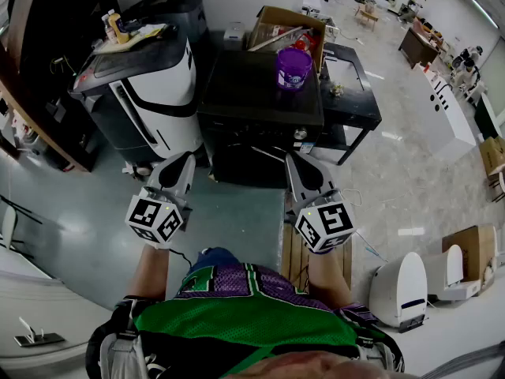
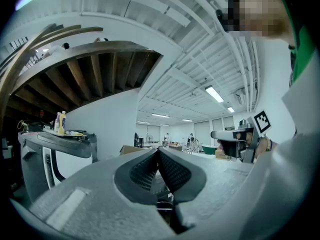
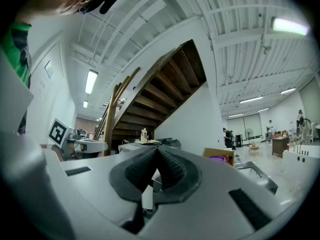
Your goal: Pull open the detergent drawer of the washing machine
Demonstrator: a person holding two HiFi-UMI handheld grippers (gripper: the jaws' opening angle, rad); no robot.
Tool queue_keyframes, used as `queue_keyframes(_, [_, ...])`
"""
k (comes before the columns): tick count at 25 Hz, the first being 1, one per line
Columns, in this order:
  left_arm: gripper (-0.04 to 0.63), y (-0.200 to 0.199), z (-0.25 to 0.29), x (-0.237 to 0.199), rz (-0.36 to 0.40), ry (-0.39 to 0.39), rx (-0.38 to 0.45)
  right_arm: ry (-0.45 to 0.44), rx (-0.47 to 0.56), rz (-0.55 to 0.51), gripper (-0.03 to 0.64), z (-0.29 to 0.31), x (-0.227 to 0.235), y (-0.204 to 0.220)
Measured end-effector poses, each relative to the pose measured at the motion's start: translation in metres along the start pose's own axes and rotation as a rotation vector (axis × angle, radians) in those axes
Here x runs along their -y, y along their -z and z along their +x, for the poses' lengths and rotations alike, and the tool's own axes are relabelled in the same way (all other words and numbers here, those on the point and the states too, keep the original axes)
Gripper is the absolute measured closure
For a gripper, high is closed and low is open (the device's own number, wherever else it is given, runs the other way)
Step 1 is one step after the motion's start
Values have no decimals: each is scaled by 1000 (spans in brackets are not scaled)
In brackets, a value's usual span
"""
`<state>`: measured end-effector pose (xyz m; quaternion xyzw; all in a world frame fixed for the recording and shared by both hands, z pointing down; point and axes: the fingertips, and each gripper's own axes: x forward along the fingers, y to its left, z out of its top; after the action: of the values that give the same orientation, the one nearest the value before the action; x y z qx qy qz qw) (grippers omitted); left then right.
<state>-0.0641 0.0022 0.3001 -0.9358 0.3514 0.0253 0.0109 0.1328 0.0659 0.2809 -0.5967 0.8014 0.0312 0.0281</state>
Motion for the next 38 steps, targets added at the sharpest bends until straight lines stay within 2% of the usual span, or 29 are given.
queue_keyframes(13, [578, 6, 4, 11, -10, 19, -17, 11, 26, -17, 617, -7, 4, -6])
queue_keyframes(27, [578, 12, 11, 18, -36, 50, -34, 1, 48, 34, 616, -14, 5, -10])
queue_keyframes(38, [578, 18, 7, -2, -71, 47, -37, -7, 36, 46, 615, 6, -5, -3])
